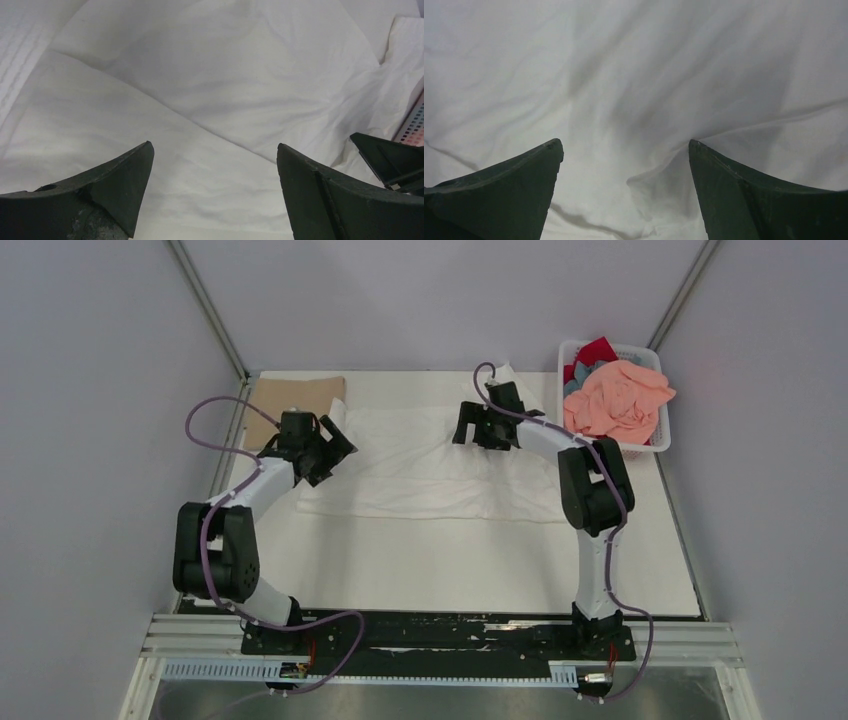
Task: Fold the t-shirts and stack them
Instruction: Grab the side of the flattened tshirt furthest away from the robot with both arms
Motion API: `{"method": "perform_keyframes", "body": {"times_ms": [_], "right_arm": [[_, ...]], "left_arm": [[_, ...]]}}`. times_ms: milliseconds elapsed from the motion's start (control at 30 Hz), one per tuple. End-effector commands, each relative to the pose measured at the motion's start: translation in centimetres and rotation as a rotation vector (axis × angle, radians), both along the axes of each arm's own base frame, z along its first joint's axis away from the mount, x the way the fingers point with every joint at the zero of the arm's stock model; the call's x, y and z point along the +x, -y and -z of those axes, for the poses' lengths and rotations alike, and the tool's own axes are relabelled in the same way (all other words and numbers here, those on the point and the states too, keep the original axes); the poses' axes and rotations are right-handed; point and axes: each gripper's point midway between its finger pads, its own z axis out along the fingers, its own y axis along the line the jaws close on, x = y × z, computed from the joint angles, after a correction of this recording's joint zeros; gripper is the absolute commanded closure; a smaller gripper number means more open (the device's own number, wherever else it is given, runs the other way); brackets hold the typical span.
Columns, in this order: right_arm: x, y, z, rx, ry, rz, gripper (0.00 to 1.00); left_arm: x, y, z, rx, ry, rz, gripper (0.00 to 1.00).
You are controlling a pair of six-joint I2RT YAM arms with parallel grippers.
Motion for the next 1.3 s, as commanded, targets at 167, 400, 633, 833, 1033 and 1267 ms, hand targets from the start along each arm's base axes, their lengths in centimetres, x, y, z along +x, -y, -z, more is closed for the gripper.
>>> {"method": "perform_keyframes", "body": {"times_ms": [167,400,633,833,1033,1267], "right_arm": [[1.6,1.6,-4.1,0.001,0.108,0.105,0.0],[-3.8,4.7,-0.6,-0.055,0.019,0.191,0.0],[-9.0,5.6,2.3,-0.026,-0.072,0.222,0.0],[-14.4,6.1,2.1,0.008,-0.093,0.186,0.0],[-19.0,6.5,1.1,0.045,-0.081,0.168,0.0],[-22.4,7.2,1.3,0.041,-0.079,0.156,0.0]], "left_arm": [[4.4,3.8,1.2,-0.012,0.001,0.157,0.0],[3.8,4.0,4.6,0.002,-0.083,0.165,0.0],[-0.7,4.2,8.5,-0.008,-0.197,0.205,0.0],[-7.3,4.1,10.3,-0.002,-0.294,0.181,0.0],[-15.5,2.8,11.0,0.05,-0.361,0.106,0.0],[-21.7,1.7,11.6,0.033,-0.387,-0.005,0.0]]}}
